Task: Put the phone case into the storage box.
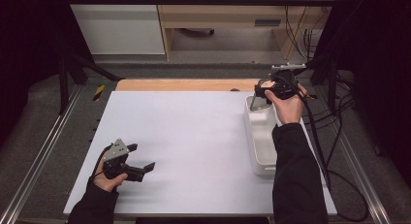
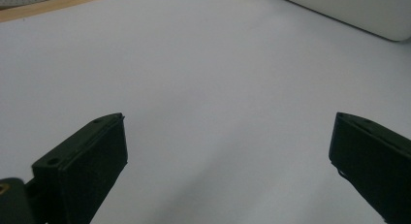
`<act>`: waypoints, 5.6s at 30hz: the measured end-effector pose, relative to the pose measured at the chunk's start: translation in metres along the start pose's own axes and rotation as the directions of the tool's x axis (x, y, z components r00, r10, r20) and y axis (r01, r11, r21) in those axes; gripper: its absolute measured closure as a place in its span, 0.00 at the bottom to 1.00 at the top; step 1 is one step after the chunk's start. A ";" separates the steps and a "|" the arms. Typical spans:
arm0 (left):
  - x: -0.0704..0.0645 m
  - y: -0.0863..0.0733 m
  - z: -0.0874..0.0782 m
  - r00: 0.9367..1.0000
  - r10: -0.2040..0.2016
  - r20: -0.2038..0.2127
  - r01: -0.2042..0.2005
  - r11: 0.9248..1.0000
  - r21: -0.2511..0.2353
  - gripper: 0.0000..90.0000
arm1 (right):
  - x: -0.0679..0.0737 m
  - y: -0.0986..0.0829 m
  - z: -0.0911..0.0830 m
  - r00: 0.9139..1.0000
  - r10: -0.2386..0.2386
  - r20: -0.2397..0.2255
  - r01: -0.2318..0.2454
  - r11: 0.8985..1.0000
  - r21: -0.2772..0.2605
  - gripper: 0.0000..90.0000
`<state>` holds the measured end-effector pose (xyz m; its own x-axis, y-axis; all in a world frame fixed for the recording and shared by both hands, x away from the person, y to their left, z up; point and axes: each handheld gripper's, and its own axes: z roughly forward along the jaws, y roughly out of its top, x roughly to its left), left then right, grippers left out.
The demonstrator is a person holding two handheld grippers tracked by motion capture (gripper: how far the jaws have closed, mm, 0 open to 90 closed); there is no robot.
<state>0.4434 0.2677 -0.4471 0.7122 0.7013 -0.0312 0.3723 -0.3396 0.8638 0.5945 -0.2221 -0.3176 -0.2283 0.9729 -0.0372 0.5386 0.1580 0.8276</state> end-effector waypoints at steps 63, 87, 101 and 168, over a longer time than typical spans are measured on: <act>-0.003 -0.002 0.005 1.000 0.023 0.007 -0.024 0.999 0.032 0.00 | 0.006 -0.026 0.064 0.995 0.063 0.080 -0.070 0.993 0.095 0.13; -0.003 -0.002 0.006 1.000 0.027 0.008 -0.027 0.999 0.037 0.00 | 0.006 -0.027 0.068 0.995 0.061 0.075 -0.066 0.995 0.071 0.09; -0.003 -0.002 0.006 1.000 0.030 0.009 -0.030 0.999 0.036 0.00 | 0.004 -0.025 0.065 0.997 0.029 0.072 -0.031 0.999 0.027 0.00; -0.007 0.000 0.003 0.999 0.046 0.020 -0.046 0.999 -0.002 0.00 | 0.038 -0.109 -0.098 0.922 -0.160 -0.353 0.020 0.930 -0.368 0.01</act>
<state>0.4398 0.2609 -0.4482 0.7403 0.6722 -0.0010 0.3376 -0.3705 0.8653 0.4478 -0.2185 -0.3546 -0.5828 0.8120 0.0309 0.1976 0.1047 0.9747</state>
